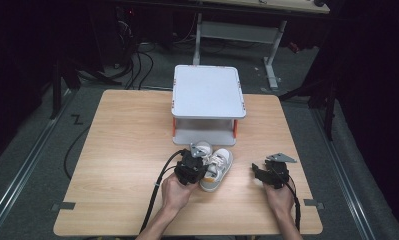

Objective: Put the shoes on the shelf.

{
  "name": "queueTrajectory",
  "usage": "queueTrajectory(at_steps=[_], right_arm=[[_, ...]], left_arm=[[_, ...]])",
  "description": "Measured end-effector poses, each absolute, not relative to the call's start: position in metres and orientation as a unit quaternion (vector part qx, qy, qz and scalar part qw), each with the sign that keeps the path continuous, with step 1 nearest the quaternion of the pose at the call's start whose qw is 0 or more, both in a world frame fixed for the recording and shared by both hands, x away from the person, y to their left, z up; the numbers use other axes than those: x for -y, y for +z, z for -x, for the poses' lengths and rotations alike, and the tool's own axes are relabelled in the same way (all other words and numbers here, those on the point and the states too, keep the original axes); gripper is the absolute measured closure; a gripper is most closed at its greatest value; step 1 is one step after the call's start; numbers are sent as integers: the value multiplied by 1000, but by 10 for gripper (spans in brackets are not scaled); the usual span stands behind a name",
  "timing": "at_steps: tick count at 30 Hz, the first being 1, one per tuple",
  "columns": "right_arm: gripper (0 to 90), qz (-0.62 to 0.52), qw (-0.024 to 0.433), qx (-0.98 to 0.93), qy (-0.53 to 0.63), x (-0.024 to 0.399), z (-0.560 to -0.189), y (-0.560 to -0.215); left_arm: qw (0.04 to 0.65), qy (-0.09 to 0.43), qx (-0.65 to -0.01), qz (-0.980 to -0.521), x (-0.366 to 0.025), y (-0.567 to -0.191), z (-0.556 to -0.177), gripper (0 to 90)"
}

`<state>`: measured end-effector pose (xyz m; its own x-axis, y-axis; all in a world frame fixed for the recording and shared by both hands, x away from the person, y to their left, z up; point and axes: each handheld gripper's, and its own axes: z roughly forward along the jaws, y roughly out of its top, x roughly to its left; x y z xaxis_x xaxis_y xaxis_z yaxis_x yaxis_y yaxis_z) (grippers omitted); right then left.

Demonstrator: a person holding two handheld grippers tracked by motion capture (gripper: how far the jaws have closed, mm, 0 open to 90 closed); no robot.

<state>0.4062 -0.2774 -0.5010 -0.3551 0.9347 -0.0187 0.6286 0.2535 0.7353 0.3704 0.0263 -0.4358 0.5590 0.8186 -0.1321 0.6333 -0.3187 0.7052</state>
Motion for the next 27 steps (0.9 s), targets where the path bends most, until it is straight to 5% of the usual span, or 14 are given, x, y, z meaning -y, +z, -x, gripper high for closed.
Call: queueTrajectory(at_steps=[11,27], right_arm=[[547,-507,220,-759,343,275,-406,-497],[542,-451,170,-761,434,257,-409,-454]], left_arm=[[371,126,-457,-799,-31,-435,-384,828],[369,141,-468,-790,-37,-431,-407,828]])
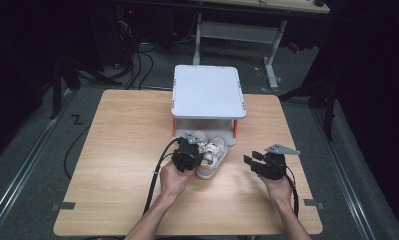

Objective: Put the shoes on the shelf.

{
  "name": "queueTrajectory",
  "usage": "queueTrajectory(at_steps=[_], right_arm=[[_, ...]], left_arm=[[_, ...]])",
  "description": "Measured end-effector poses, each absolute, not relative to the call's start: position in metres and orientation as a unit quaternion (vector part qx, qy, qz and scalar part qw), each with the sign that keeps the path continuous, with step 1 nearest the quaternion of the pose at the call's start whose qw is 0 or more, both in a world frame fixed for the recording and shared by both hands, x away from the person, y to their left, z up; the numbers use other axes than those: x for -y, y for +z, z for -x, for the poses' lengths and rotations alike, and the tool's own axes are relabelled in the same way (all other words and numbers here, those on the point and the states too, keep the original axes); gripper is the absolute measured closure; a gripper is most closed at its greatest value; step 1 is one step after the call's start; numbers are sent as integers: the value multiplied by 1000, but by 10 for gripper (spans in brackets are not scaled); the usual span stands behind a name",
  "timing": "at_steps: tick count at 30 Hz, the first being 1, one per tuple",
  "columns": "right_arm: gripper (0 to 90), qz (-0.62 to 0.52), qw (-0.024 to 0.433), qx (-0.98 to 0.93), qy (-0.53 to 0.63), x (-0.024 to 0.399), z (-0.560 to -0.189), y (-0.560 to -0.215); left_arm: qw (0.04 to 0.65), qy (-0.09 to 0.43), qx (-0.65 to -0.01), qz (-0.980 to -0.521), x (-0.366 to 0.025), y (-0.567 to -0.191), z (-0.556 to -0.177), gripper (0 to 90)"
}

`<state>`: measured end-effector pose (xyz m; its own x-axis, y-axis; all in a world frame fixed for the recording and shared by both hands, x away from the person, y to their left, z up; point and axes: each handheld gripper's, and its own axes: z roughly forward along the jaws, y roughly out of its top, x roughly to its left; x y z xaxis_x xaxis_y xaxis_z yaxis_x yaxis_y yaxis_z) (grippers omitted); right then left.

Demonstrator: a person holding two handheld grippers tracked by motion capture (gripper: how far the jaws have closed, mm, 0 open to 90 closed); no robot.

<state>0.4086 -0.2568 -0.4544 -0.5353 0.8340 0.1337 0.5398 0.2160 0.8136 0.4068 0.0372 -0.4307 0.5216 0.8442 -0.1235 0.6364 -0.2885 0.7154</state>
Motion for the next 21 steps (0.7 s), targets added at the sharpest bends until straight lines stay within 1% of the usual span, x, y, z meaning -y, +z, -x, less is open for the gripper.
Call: queueTrajectory(at_steps=[8,12,21], right_arm=[[455,-427,154,-750,481,248,-423,-420],[435,-410,168,-750,491,240,-429,-400],[456,-390,200,-739,512,225,-444,-364]], left_arm=[[374,144,-478,-782,-40,-428,-420,827],[370,148,-484,-779,-39,-428,-428,827],[356,157,-496,-776,-40,-431,-439,826]])
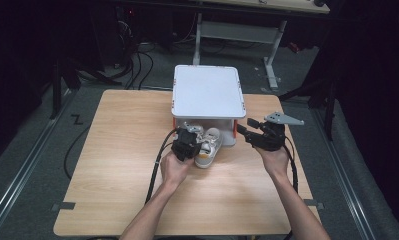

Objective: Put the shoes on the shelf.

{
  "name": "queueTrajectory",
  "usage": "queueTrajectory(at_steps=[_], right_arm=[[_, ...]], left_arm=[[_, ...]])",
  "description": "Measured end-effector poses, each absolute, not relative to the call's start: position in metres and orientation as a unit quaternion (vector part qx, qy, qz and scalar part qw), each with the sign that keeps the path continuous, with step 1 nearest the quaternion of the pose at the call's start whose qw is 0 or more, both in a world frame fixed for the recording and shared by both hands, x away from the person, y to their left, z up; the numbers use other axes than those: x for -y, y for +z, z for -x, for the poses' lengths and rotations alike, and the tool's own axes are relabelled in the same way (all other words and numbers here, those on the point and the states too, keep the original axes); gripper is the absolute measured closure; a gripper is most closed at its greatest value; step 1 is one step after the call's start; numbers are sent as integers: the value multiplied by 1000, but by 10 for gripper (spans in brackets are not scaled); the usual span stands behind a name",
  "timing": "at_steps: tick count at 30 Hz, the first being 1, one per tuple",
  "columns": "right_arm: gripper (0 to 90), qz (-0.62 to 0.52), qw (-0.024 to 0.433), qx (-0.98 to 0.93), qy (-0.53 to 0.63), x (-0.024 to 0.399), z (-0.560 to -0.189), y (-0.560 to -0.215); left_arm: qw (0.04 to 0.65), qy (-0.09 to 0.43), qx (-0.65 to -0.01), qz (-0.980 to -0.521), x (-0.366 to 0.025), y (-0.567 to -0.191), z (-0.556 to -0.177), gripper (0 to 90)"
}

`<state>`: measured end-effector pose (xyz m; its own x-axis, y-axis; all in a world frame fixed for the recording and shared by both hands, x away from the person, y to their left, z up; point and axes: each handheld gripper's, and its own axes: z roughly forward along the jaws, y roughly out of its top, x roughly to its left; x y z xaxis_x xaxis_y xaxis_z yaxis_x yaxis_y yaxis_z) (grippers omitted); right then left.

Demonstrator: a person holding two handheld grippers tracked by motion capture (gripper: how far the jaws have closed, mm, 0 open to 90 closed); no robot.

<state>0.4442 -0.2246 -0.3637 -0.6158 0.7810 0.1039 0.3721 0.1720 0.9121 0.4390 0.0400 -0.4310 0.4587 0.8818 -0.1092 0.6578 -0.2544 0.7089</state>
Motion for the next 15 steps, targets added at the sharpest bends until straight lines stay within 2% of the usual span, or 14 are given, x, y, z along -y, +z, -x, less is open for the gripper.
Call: queueTrajectory(at_steps=[7,15], right_arm=[[448,-390,206,-750,492,212,-465,-347],[435,-409,223,-761,452,190,-491,-345]], left_arm=[[357,166,-506,-768,-39,-432,-448,826],[349,166,-518,-763,-37,-439,-457,825]])
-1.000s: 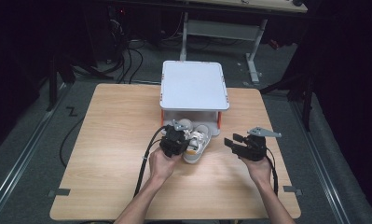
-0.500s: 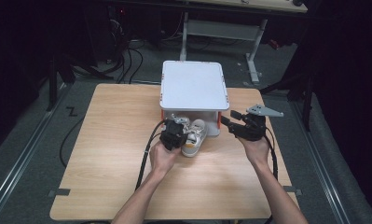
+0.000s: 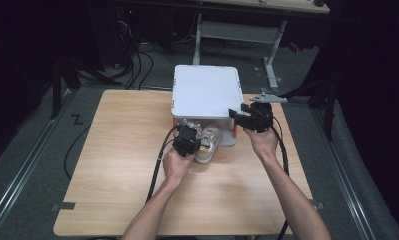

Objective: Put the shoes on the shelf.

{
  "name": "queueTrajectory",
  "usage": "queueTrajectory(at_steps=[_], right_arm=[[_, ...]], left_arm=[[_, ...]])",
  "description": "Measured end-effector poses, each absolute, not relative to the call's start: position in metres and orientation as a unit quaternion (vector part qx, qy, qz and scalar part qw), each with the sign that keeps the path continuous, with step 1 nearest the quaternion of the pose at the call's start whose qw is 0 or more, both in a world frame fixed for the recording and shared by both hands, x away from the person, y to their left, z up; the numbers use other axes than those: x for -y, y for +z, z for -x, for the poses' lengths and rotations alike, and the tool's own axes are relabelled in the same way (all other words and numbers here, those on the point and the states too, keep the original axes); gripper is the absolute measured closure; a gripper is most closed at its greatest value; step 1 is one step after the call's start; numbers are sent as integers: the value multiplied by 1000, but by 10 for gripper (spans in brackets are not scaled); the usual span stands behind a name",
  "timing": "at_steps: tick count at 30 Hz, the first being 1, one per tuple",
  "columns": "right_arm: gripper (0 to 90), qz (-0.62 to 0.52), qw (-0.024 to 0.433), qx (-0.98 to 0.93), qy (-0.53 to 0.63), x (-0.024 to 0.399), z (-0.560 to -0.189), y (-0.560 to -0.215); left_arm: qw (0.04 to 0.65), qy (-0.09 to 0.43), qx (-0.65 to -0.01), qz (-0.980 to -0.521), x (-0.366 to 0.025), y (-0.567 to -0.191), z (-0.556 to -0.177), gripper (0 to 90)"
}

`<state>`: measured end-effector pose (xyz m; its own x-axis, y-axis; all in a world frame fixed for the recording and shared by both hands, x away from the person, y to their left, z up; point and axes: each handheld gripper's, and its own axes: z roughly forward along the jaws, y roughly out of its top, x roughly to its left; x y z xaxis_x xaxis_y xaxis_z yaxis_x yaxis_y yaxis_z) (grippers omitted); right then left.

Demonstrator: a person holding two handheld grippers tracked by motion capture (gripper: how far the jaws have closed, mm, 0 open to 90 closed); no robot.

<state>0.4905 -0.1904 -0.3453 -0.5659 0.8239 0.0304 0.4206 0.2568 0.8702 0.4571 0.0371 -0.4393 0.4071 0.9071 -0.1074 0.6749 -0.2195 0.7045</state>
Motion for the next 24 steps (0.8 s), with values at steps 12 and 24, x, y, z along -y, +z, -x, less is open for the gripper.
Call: queueTrajectory(at_steps=[12,24], right_arm=[[431,-414,242,-767,426,168,-511,-351],[430,-406,248,-770,426,163,-513,-353]], left_arm=[[345,185,-534,-749,-32,-440,-471,822],[338,197,-530,-753,-28,-445,-474,682]])
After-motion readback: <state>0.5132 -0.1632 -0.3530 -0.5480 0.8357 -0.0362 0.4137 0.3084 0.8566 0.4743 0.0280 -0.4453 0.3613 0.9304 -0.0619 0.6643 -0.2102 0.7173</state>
